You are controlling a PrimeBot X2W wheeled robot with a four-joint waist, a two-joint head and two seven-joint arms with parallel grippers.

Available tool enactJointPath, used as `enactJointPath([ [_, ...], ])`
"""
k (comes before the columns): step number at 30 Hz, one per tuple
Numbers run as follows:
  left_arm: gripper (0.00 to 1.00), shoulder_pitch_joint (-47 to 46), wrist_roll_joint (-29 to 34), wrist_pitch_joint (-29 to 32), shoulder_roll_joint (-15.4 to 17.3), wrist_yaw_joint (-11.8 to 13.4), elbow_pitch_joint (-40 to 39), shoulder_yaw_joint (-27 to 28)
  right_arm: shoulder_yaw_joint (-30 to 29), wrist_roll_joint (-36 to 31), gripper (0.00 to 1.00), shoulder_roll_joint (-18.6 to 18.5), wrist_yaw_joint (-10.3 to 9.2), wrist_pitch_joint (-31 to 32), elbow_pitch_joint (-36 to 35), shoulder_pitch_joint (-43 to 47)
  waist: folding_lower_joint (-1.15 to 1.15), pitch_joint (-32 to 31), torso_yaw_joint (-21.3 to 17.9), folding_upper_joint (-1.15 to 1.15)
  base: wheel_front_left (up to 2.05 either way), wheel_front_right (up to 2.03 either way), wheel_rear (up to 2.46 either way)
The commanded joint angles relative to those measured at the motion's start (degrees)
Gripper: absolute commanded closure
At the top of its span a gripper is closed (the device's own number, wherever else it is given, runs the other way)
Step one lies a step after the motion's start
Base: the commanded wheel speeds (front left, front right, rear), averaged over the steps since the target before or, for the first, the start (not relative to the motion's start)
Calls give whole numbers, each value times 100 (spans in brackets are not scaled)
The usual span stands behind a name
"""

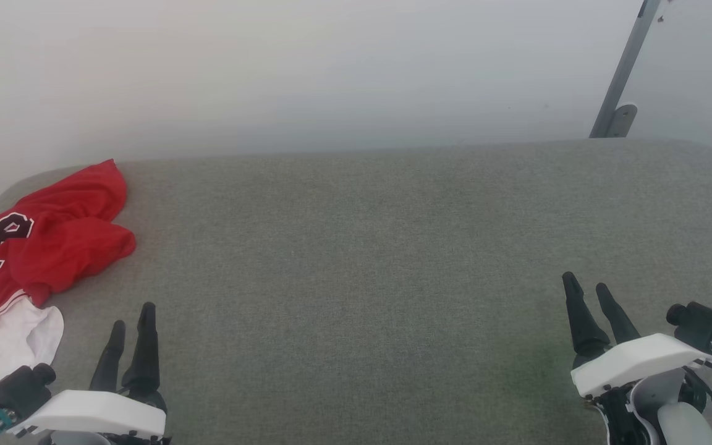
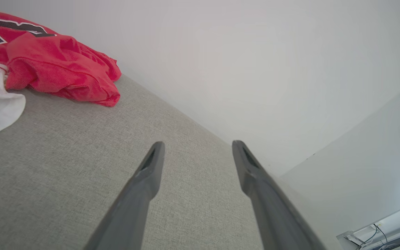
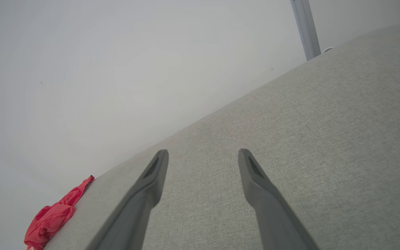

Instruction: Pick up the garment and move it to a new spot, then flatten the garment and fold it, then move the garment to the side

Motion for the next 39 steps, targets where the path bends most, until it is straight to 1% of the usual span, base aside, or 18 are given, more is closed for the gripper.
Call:
enactJointPath([
  [1,0,-21,160,-65,47,-25,-81,35,11,-171,0,-42,1,-69,-60,-106,0,-2,-4,0,0,0,0],
  [17,0,53,1000,-298,139,-103,-101,44,19,-1069,0,-61,1,-260,-53,-153,0,-30,-44,0,0,0,0],
  [33,0,118,1699,-522,254,-132,-119,-12,48,-1943,0,-90,2,-446,-11,-194,0,-74,-79,0,0,0,0],
  [39,0,127,1868,-581,289,-139,-126,-26,65,-2179,0,-98,2,-501,-2,-203,0,-86,-89,0,0,0,0],
])
